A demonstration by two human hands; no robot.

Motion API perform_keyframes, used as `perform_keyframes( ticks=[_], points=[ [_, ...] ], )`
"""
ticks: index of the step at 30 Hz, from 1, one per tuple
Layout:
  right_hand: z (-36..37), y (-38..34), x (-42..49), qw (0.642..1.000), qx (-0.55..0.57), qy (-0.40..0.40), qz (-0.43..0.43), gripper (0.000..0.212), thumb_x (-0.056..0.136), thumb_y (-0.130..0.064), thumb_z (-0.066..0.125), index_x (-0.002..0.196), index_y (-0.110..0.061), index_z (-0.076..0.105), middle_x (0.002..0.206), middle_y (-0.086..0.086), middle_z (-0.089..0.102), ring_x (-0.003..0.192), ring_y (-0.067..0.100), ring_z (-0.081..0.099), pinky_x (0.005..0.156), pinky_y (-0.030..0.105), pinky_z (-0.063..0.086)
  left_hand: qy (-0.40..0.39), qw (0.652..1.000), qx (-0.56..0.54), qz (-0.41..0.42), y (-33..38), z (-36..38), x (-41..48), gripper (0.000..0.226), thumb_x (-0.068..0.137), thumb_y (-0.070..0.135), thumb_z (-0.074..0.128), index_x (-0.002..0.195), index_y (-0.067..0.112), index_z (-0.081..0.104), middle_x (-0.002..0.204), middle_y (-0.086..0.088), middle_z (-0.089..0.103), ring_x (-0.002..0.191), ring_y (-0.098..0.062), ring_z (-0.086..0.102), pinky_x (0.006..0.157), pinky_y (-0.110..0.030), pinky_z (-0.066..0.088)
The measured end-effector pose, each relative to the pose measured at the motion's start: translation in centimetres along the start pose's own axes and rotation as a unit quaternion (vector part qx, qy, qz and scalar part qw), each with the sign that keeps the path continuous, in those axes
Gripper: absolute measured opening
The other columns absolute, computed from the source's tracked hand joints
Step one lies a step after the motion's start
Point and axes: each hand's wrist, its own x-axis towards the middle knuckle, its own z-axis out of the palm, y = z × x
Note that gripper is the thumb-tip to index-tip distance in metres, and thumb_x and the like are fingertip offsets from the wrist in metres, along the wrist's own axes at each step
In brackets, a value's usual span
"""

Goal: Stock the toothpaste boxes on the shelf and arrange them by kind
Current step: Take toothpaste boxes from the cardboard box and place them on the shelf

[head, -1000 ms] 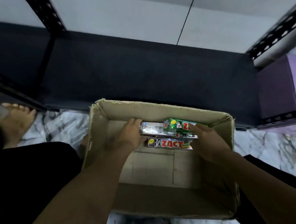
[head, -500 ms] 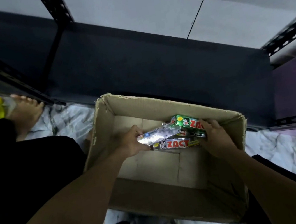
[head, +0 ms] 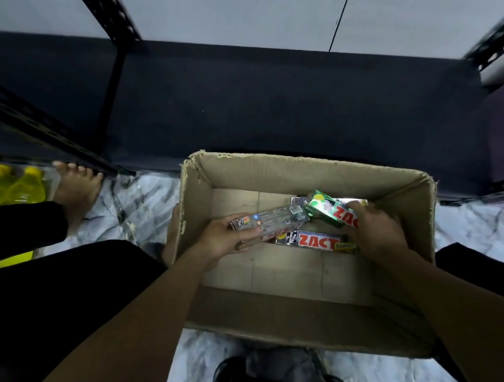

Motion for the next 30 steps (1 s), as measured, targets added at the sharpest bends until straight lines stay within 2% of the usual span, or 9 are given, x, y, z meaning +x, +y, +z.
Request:
perform_keyframes(
  ticks=[5, 10, 11, 13, 15, 17, 20, 25, 30],
  points=[
    [1.0, -0.2, -2.4, 0.998, 0.054, -0.030, -0.013, 0.059, 0.099, -0.047, 0.048, 0.151, -0.024, 0.035, 0.137, 0.012, 0.056, 0.116, 0.032, 0.058, 0.089, 0.039, 0.048, 0.013, 0.999, 0.027, 0.013, 0.6, -0.2, -1.4, 0.036, 0.077, 0.012, 0.084, 0.108, 0.024, 0.071, 0.108, -0.007, 0.073, 0.094, -0.022, 0.071, 0.082, -0.037, 0.059],
    [-0.9, -0.8, -5.7, 0.996, 0.080, 0.015, -0.024, 0.056, 0.099, -0.044, 0.049, 0.150, -0.023, 0.038, 0.130, 0.014, 0.061, 0.109, 0.034, 0.061, 0.082, 0.036, 0.048, 0.014, 0.993, 0.098, 0.064, 2.6, 0.0, -4.2, 0.040, 0.078, 0.016, 0.084, 0.116, 0.015, 0.072, 0.102, -0.007, 0.074, 0.080, -0.012, 0.070, 0.065, -0.025, 0.056],
    [-1.6, -0.9, -6.5, 0.995, 0.084, 0.037, -0.030, 0.055, 0.098, -0.044, 0.050, 0.148, -0.023, 0.042, 0.128, 0.014, 0.062, 0.109, 0.034, 0.060, 0.081, 0.036, 0.047, 0.015, 0.990, 0.120, 0.078, 3.3, 0.0, -5.1, 0.039, 0.078, 0.018, 0.084, 0.115, 0.015, 0.073, 0.103, -0.007, 0.075, 0.082, -0.013, 0.070, 0.067, -0.025, 0.057],
    [-3.7, -1.3, -8.2, 0.991, 0.103, 0.077, -0.035, 0.052, 0.097, -0.041, 0.054, 0.145, -0.022, 0.047, 0.123, 0.016, 0.063, 0.108, 0.035, 0.059, 0.082, 0.036, 0.046, 0.021, 0.982, 0.155, 0.108, 5.0, 0.1, -6.9, 0.037, 0.076, 0.023, 0.087, 0.111, 0.018, 0.075, 0.101, -0.001, 0.077, 0.091, -0.016, 0.073, 0.082, -0.032, 0.059],
    [-6.3, -1.7, -9.7, 0.987, 0.108, 0.105, -0.046, 0.053, 0.097, -0.042, 0.053, 0.146, -0.024, 0.046, 0.121, 0.016, 0.061, 0.110, 0.034, 0.058, 0.086, 0.037, 0.048, 0.026, 0.972, 0.189, 0.135, 7.2, 0.2, -9.1, 0.038, 0.073, 0.028, 0.089, 0.108, 0.023, 0.076, 0.098, 0.005, 0.077, 0.098, -0.016, 0.072, 0.092, -0.034, 0.056],
    [-9.2, -2.0, -11.0, 0.985, 0.095, 0.128, -0.073, 0.053, 0.098, -0.043, 0.051, 0.147, -0.023, 0.045, 0.120, 0.016, 0.062, 0.111, 0.034, 0.057, 0.088, 0.038, 0.048, 0.020, 0.958, 0.231, 0.170, 9.6, 0.6, -11.6, 0.036, 0.071, 0.032, 0.090, 0.103, 0.029, 0.075, 0.098, 0.006, 0.077, 0.097, -0.014, 0.072, 0.091, -0.031, 0.056],
    [-14.2, -2.9, -12.9, 0.971, 0.098, 0.185, -0.115, 0.051, 0.098, -0.043, 0.052, 0.144, -0.022, 0.049, 0.119, 0.011, 0.064, 0.110, 0.031, 0.059, 0.086, 0.037, 0.049, -0.008, 0.934, 0.280, 0.223, 13.4, 1.7, -16.4, 0.035, 0.072, 0.034, 0.088, 0.105, 0.030, 0.075, 0.099, 0.006, 0.077, 0.091, -0.010, 0.073, 0.074, -0.024, 0.057],
    [-22.1, -5.0, -17.5, 0.940, 0.108, 0.263, -0.190, 0.051, 0.098, -0.049, 0.048, 0.144, -0.027, 0.049, 0.093, -0.003, 0.056, 0.091, 0.022, 0.058, 0.078, 0.038, 0.050, 0.011, 0.868, 0.368, 0.334, 18.7, 3.4, -24.6, 0.041, 0.069, 0.052, 0.086, 0.107, 0.042, 0.074, 0.103, 0.018, 0.073, 0.099, -0.002, 0.067, 0.090, -0.024, 0.051],
    [-30.1, -6.7, -23.5, 0.896, 0.106, 0.347, -0.257, 0.048, 0.096, -0.049, 0.053, 0.139, -0.027, 0.056, 0.099, -0.002, 0.066, 0.091, 0.018, 0.062, 0.082, 0.037, 0.050, 0.030, 0.807, 0.388, 0.444, 23.1, 4.8, -32.8, 0.033, 0.072, 0.052, 0.083, 0.103, 0.047, 0.073, 0.108, 0.020, 0.072, 0.101, -0.002, 0.065, 0.085, -0.019, 0.047]
  ],
)
